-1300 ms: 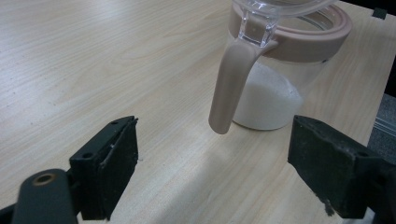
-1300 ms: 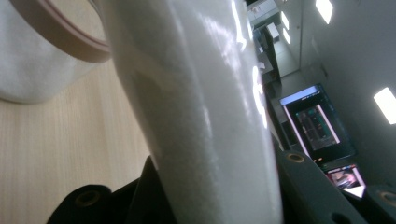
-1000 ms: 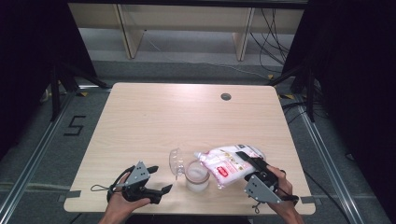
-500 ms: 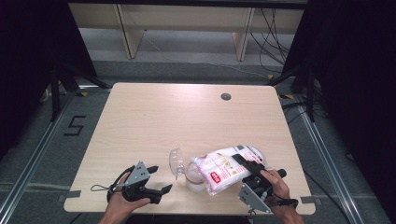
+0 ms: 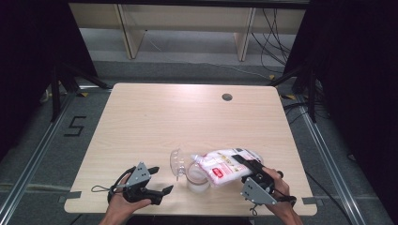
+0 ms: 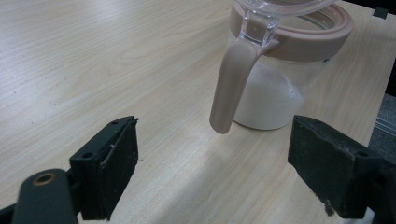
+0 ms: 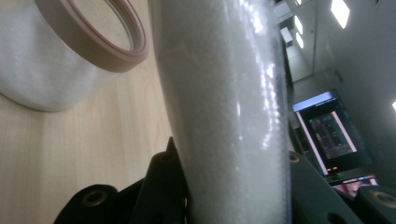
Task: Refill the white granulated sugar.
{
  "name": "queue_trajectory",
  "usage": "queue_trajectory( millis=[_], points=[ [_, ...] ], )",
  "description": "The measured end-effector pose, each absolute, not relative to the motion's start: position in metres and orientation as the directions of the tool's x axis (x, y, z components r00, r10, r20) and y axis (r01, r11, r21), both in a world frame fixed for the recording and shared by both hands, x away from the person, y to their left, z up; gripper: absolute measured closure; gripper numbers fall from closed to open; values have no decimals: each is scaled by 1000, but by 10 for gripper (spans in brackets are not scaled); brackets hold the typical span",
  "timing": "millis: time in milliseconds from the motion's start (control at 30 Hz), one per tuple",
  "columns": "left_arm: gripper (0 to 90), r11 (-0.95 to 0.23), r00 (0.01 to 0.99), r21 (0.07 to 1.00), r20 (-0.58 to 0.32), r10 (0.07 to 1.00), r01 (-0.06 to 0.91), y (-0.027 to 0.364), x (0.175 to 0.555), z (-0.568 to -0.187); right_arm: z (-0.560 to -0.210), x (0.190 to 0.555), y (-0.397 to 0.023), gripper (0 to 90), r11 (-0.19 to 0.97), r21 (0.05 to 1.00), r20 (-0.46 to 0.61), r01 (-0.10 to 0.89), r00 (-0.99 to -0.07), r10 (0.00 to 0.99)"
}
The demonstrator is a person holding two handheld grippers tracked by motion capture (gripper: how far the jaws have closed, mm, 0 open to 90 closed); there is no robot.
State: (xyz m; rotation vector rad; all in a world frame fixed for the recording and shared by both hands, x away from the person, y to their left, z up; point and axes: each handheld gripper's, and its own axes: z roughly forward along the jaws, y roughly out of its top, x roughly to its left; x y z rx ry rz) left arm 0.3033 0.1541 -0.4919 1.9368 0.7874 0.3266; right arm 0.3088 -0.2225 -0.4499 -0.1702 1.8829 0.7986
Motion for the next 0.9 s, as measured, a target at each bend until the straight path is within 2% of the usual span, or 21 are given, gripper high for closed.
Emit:
queue_trajectory(
  millis=[267,467,633,900],
  points=[
    [158,-339,765,868,-71,640,364,156,305,-491,-458,316,-226,744,676,660,-696,-328,-605,386],
    [159,-328,766,870,-83,638,368,156,306,-492,-462,325,-226,748,671,674,-675,-310,-626,390],
    [159,-331,766,870,-81,637,367,156,306,-492,-466,332,-231,748,635,723,-627,-272,-644,437],
    [160,-322,757,865,-95,647,384,154,305,-492,-470,339,-242,752,514,832,-501,-210,-682,533]
  ],
)
